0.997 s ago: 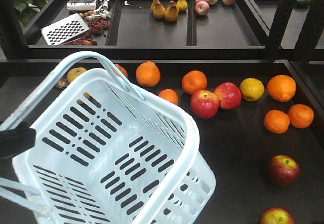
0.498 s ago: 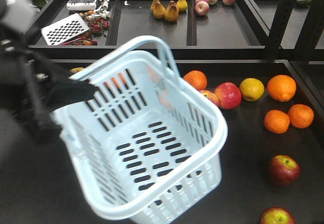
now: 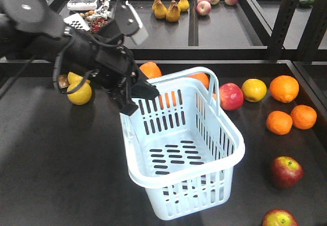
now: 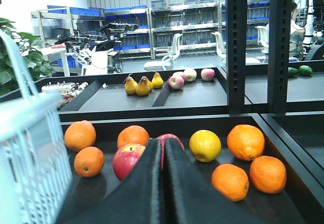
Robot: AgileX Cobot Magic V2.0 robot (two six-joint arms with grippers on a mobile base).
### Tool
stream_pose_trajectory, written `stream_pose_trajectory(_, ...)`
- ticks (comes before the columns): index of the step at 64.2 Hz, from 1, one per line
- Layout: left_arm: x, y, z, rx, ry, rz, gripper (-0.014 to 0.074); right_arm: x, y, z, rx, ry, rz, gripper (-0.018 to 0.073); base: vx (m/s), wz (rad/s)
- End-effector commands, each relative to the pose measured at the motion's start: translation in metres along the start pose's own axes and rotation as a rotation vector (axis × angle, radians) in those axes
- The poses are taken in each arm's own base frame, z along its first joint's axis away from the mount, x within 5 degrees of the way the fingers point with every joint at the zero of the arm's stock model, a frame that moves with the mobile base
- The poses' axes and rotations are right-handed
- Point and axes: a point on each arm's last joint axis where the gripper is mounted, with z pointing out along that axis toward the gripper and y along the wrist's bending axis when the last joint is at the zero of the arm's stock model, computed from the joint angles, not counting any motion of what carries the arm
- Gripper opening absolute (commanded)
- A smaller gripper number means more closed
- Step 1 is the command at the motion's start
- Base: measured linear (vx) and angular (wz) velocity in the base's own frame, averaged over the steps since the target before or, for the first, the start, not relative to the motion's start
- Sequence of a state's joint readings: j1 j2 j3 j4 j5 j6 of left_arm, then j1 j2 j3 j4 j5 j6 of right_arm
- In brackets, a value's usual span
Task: Pick three apples into basket with both arms
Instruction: 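Lower the light-blue basket onto the table with the left gripper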
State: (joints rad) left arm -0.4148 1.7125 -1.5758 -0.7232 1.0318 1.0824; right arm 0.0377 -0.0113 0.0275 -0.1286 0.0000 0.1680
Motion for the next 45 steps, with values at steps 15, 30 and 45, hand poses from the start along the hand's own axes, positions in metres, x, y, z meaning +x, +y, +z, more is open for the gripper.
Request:
stream_pose_trajectory(15,-0.027,0.031,0.025,0.054,-0.066,0.098,-0.0006,-0.003,0.001,-0.001,-0.007,-0.074,-0.017,-0.0004,0.00,0.00)
stream_pose_trajectory(30,-0.021,0.049,0.056,0.075,-0.035,0.123,-0.0005,-0.003,0.001,-0.001,-0.007,-0.074,-0.017,-0.0004,0.00,0.00)
stream_pose_trajectory(45,-0.011,0.055,0.074,0.094,-0.009,0.130,0.0001,-0.003,0.001,-0.001,-0.007,-0.074,-0.017,-0.0004,0.00,0.00)
